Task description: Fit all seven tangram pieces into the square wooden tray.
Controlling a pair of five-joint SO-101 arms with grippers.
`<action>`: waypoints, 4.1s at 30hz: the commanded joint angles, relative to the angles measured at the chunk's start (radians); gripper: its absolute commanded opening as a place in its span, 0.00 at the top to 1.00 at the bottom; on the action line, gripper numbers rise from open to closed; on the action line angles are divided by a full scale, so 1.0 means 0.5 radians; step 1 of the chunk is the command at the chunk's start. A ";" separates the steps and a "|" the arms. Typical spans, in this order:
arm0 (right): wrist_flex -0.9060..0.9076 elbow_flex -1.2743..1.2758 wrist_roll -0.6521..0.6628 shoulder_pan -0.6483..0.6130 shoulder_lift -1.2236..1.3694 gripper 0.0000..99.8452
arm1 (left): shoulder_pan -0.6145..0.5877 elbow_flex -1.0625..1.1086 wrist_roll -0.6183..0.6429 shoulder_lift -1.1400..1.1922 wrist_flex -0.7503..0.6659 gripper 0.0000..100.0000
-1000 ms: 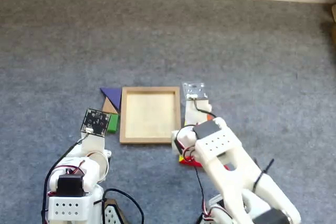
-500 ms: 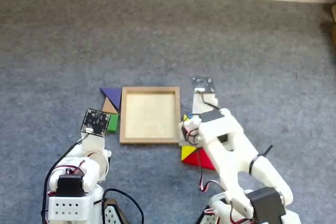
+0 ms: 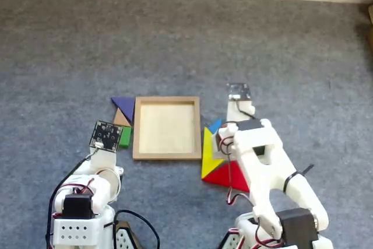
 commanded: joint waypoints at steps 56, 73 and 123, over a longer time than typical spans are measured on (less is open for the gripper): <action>-0.069 -0.155 -0.543 -0.575 0.170 0.64 | 0.014 0.038 -0.018 -0.063 0.006 0.99; -0.060 -0.155 -0.138 -0.431 0.388 0.64 | 0.014 0.038 -0.018 -0.063 0.006 0.99; -0.011 -0.640 -0.147 -0.600 -0.109 0.82 | 0.014 0.038 -0.018 -0.063 0.006 0.99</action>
